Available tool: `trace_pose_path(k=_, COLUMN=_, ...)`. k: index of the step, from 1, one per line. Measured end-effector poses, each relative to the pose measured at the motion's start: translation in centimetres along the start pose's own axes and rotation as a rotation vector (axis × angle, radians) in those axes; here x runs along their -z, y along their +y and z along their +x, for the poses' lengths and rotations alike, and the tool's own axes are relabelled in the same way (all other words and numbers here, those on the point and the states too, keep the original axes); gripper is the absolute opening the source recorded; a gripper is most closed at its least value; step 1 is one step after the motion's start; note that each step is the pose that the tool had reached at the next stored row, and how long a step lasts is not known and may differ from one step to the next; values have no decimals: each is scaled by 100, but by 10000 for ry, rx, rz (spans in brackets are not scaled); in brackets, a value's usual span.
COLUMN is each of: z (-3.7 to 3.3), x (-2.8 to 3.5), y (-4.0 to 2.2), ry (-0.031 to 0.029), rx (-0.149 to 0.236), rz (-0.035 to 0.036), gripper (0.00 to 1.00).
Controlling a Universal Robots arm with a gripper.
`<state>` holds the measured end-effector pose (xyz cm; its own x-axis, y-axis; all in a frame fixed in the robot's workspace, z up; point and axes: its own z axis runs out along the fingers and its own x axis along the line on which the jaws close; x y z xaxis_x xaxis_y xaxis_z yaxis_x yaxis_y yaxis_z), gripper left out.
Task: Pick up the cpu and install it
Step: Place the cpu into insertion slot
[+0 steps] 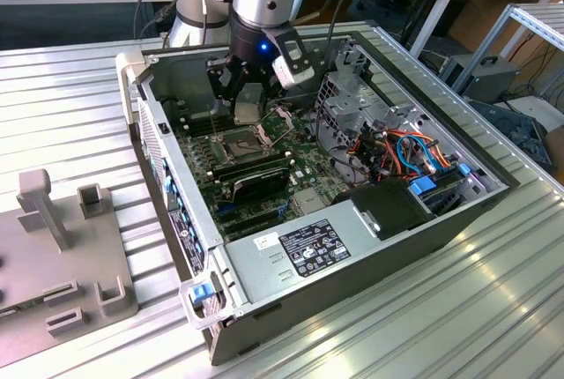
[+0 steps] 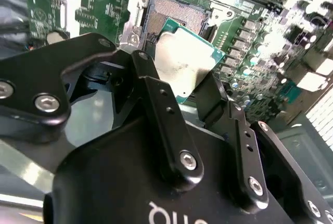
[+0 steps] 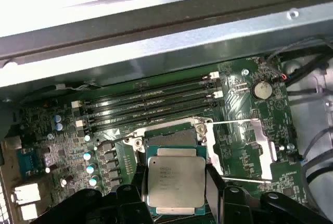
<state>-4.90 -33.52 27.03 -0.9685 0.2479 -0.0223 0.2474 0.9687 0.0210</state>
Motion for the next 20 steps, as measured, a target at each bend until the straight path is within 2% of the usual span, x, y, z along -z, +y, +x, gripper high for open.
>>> trace_pose_path(k=6, z=0, x=-6, y=0, ry=-23, rx=-1096, rz=24, gripper=55)
trace_pose_path(k=8, z=0, x=-8, y=0, ry=-35, rx=-1626, rz=36, gripper=55)
trace_pose_path(k=11, z=0, x=-11, y=0, ry=-47, rx=-2222, rz=50, gripper=55)
trace_pose_path(k=12, z=0, x=-13, y=0, ry=-53, rx=-2503, rz=56, gripper=55)
trace_pose_path(k=14, z=0, x=-18, y=0, ry=-75, rx=-3529, rz=79, gripper=55)
trace_pose_path(k=15, z=0, x=-20, y=0, ry=-80, rx=-3819, rz=85, gripper=55)
trace_pose_path(k=20, z=0, x=-25, y=-1, ry=-100, rx=-4717, rz=105, gripper=55)
